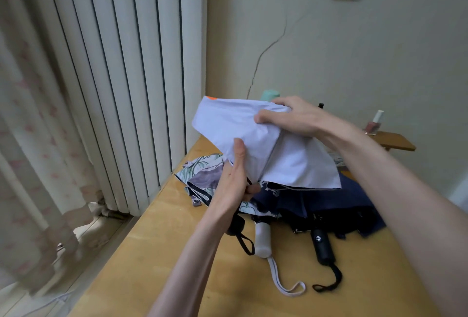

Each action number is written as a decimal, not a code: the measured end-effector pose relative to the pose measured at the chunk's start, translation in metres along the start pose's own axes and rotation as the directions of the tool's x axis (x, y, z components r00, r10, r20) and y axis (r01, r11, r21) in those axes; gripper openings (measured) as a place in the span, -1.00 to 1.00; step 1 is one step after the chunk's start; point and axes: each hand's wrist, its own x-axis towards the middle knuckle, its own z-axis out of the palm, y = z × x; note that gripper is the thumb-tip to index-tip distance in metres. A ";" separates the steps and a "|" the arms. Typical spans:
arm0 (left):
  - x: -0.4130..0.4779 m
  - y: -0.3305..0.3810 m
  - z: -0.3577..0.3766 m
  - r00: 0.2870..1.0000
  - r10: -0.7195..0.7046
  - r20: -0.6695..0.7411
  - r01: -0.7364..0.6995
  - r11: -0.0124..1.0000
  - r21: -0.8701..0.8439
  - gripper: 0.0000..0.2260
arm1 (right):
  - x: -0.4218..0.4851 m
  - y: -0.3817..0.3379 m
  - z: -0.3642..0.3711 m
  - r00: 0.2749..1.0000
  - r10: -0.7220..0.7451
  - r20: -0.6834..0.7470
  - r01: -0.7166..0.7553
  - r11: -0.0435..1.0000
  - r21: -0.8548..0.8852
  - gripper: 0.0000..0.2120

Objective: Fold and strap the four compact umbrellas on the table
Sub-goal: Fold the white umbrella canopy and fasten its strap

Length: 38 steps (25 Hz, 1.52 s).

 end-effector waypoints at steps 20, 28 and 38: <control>-0.004 0.001 0.003 0.804 0.571 -0.165 -0.408 0.732 0.545 -0.39 | -0.014 0.004 0.006 0.929 0.103 -0.356 -0.018 0.972 0.236 -0.84; -0.007 -0.010 0.013 0.880 0.473 0.041 -0.439 0.777 0.451 0.03 | -0.025 0.000 0.019 0.959 -0.150 -0.240 0.200 0.959 0.201 -0.73; 0.011 -0.026 0.001 0.977 0.176 -0.119 -0.183 0.982 -0.049 -0.54 | -0.039 0.020 0.011 0.950 -0.307 -0.062 0.311 0.948 0.073 -0.57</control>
